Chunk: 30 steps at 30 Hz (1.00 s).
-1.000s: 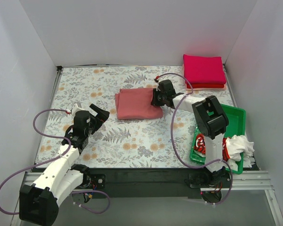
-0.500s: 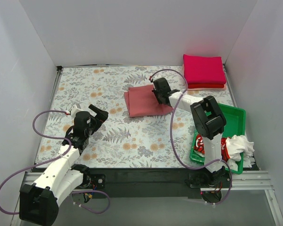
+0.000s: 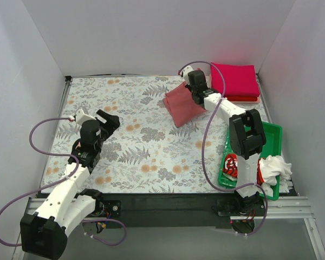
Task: Fold and stack the t-shirts
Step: Neatly place the folded tshirt to the corner
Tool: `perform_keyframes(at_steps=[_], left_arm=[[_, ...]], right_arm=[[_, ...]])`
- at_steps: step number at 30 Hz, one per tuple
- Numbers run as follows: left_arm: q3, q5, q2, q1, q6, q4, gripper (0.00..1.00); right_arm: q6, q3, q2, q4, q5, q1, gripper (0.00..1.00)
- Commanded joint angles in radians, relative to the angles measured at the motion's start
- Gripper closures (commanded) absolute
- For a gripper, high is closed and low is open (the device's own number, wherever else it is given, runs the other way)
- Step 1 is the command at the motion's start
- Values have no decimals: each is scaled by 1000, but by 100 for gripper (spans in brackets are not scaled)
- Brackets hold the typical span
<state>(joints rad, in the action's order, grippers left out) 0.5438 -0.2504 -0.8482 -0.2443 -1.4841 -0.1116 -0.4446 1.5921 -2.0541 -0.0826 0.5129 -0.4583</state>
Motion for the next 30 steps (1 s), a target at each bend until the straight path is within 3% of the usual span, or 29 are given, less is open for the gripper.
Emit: perform_keyframes(at_steps=[1, 16, 30], left_arm=[[131, -64, -17, -3, 65, 18, 24], [257, -6, -89, -3, 107, -13, 19], [281, 17, -107, -3, 111, 3, 18]], right_arm=[[-101, 88, 80, 60, 18, 52, 99], [-108, 377, -3, 63, -57, 243, 99], [-65, 509, 15, 72, -128, 288, 99]])
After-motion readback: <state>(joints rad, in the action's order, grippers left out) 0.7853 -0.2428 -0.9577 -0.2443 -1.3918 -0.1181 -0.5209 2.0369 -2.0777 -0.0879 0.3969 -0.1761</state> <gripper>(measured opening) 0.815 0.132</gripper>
